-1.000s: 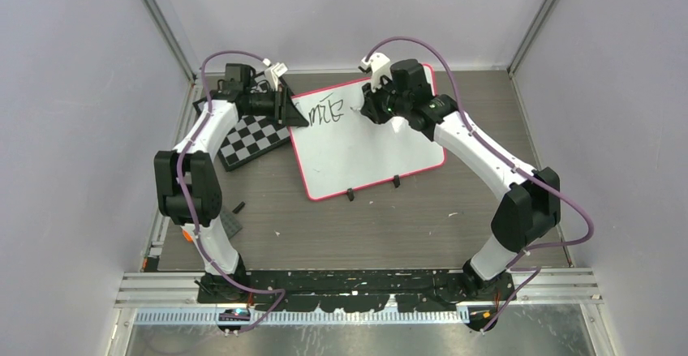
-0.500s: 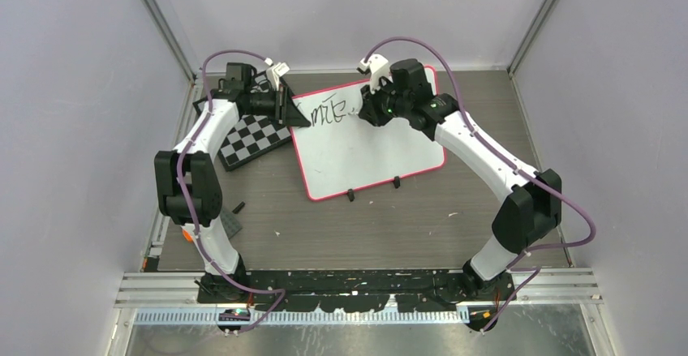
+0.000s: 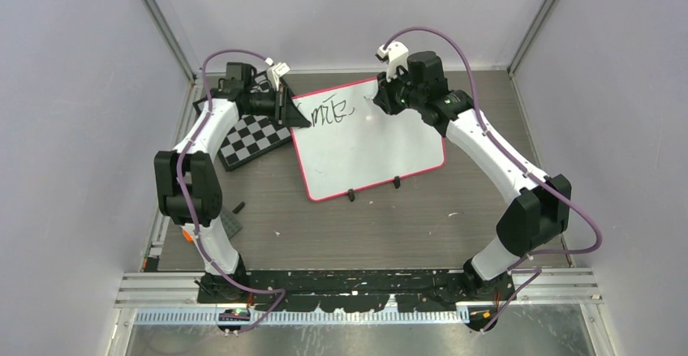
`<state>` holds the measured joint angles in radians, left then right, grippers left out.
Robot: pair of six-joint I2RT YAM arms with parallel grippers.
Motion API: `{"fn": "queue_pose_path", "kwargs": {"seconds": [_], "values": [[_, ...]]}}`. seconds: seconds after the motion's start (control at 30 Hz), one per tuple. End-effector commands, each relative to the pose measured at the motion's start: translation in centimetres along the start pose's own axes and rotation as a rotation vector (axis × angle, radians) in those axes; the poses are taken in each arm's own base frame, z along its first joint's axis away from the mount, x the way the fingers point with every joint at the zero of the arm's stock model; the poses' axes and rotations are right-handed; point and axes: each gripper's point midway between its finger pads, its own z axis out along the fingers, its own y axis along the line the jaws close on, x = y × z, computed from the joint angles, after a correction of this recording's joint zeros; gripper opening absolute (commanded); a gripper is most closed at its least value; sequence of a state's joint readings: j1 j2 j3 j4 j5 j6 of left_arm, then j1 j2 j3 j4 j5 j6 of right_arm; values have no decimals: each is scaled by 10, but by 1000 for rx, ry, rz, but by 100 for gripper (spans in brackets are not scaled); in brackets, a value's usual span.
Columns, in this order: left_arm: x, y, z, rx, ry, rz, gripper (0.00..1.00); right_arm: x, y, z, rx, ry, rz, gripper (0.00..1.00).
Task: Write a sentence on the whiteboard
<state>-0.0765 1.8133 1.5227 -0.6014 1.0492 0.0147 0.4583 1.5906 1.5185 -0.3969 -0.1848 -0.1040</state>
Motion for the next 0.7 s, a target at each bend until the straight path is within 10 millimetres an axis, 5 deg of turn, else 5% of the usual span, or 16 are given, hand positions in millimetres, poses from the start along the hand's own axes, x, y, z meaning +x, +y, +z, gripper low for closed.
{"fn": "queue_pose_path", "kwargs": {"seconds": [0.0, 0.67], "values": [[-13, 5, -3, -40, -15, 54, 0, -27, -4, -4, 32, -75, -19, 0], [-13, 4, -1, -23, -11, 59, 0, -3, 13, 1, -65, 6, -86, 0]]}}
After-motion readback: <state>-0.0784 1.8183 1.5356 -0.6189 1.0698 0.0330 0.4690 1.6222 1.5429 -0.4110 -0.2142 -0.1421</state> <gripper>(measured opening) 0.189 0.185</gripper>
